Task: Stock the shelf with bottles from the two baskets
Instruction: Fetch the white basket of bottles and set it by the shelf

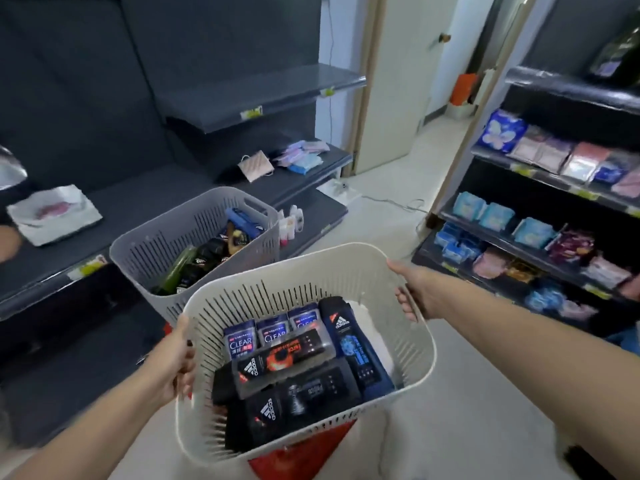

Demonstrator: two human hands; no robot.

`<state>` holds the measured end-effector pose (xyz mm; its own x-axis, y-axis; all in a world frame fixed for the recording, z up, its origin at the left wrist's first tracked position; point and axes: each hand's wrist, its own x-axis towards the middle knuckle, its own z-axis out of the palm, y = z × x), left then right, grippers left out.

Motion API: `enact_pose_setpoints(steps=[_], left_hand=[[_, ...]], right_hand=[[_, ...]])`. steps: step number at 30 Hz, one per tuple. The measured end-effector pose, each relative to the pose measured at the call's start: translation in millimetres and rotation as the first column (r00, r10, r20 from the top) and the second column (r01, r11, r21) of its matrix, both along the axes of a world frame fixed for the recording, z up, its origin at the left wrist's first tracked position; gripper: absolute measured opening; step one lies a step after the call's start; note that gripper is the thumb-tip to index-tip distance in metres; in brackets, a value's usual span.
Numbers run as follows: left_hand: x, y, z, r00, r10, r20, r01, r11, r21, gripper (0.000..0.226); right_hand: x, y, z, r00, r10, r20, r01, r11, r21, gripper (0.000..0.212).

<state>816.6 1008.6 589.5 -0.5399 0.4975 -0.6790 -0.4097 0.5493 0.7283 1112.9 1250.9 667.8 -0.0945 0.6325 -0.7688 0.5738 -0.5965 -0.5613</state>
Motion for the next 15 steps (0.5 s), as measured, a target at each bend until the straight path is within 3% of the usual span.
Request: enact_pose_setpoints(steps=[6, 15], left_hand=[[29, 7, 5, 0.974, 0.217, 0.065, -0.215, 0.976, -0.036, 0.056], [35, 40, -5, 0.919, 0.395, 0.017, -0.392, 0.915, -0.099, 0.060]], right_hand=[[-48, 72, 10, 0.971, 0.227, 0.074, -0.231, 0.972, 0.048, 0.061], [-92, 134, -37, 0.941, 0.333, 0.056, -0.334, 0.943, -0.002, 0.064]])
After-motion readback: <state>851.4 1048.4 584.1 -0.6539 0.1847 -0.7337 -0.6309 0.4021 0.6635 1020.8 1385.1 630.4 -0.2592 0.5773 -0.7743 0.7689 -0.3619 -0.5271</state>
